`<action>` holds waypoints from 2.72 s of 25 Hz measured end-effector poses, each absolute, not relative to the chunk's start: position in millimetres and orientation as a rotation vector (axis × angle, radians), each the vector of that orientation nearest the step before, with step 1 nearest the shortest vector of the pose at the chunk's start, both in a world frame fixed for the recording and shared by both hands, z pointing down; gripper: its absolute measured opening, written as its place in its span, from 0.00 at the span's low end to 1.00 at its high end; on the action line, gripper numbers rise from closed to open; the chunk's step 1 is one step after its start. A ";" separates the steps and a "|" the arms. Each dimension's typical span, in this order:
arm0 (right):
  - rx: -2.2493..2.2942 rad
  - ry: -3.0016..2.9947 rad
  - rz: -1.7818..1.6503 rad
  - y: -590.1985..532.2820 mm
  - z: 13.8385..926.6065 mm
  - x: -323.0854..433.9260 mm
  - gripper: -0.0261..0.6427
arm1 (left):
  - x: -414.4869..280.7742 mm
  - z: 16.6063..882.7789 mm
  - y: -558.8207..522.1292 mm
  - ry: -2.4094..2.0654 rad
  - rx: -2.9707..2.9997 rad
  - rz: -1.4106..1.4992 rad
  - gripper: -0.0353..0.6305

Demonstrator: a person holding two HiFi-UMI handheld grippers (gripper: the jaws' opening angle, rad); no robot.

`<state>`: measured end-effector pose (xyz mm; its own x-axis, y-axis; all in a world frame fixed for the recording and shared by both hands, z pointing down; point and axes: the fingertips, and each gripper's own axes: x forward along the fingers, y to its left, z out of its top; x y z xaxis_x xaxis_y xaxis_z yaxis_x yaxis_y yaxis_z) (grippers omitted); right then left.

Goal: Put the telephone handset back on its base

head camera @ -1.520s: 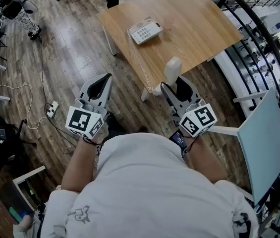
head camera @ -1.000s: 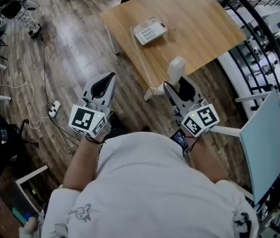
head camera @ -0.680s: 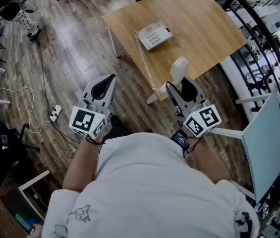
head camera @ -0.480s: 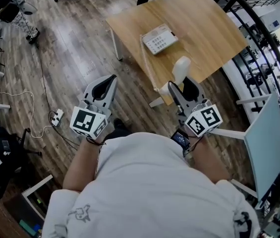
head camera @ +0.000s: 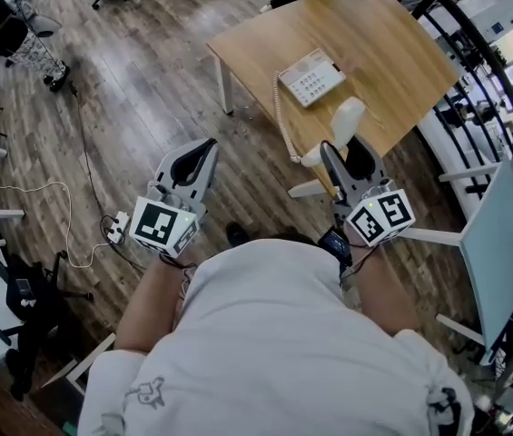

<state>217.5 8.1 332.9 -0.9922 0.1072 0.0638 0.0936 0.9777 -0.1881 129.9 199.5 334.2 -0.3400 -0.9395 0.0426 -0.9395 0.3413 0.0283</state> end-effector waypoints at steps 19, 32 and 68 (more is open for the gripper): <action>-0.122 -3.005 0.353 -14.3 364.3 134.2 0.37 | 44.3 356.2 175.0 -2.472 1.779 0.038 0.06; -0.037 -2.964 0.446 -104.3 384.5 63.4 0.37 | -39.3 365.0 50.0 -2.357 1.903 0.049 0.06; 0.795 -2.813 0.658 -185.4 426.9 8.5 0.37 | -148.2 384.8 -174.1 -1.573 2.545 0.129 0.06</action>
